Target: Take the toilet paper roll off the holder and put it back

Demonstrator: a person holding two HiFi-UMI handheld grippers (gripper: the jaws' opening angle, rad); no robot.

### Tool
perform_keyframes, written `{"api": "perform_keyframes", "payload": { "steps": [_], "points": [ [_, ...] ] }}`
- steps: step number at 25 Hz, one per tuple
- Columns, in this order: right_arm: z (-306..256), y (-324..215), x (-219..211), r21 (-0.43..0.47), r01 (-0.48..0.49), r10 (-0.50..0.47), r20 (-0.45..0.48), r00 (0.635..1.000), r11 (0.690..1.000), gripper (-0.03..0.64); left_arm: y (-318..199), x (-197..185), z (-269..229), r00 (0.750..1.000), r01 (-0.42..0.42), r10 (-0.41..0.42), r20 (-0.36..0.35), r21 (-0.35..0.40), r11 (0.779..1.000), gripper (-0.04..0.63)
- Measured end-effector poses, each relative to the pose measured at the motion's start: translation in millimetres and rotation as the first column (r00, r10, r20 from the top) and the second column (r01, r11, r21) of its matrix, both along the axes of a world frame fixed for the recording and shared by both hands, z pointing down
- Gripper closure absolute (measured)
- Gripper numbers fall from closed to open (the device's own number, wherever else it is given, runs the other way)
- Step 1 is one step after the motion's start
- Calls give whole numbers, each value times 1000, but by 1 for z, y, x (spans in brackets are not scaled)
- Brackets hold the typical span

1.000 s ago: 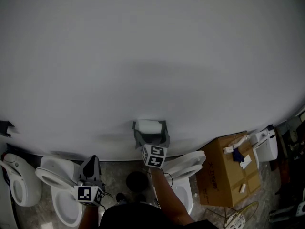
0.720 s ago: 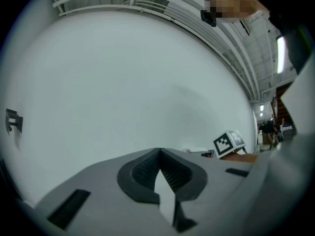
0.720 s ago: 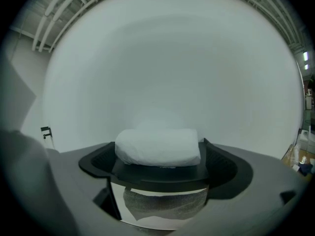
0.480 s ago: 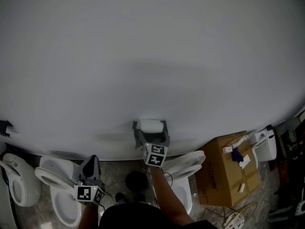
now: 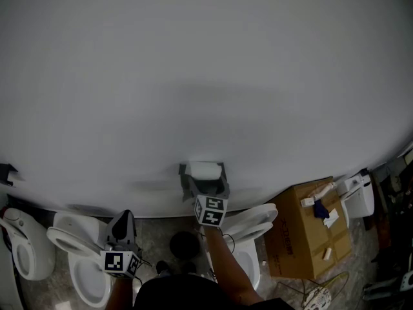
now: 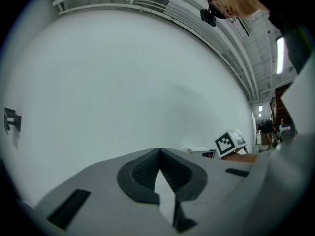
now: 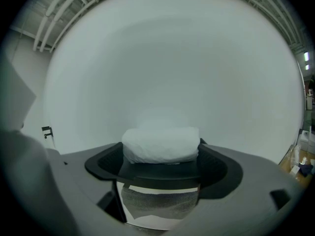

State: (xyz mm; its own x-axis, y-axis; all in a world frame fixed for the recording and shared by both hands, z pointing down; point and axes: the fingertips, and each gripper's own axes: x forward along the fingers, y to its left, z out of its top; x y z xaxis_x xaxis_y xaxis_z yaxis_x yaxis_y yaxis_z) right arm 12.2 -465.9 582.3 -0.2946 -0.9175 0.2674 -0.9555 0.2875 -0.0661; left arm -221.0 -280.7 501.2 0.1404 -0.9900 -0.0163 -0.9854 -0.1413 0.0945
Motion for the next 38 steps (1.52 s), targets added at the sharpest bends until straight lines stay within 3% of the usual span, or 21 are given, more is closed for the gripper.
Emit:
{"api": "perform_keyframes", "payload": {
  "steps": [12, 21, 38],
  "points": [
    [-12, 3, 2, 47, 9, -10, 34, 999, 999, 153, 2, 1, -3, 1000, 5, -5, 14, 20, 1000, 592],
    [-35, 9, 10, 91, 8, -14, 63, 998, 996, 153, 7, 8, -11, 1000, 22, -22, 0, -16, 1000, 592],
    [-126, 26, 16, 272, 21, -53, 108, 993, 962, 153, 9, 13, -13, 1000, 6, -7, 7, 48, 999, 592]
  ]
}}
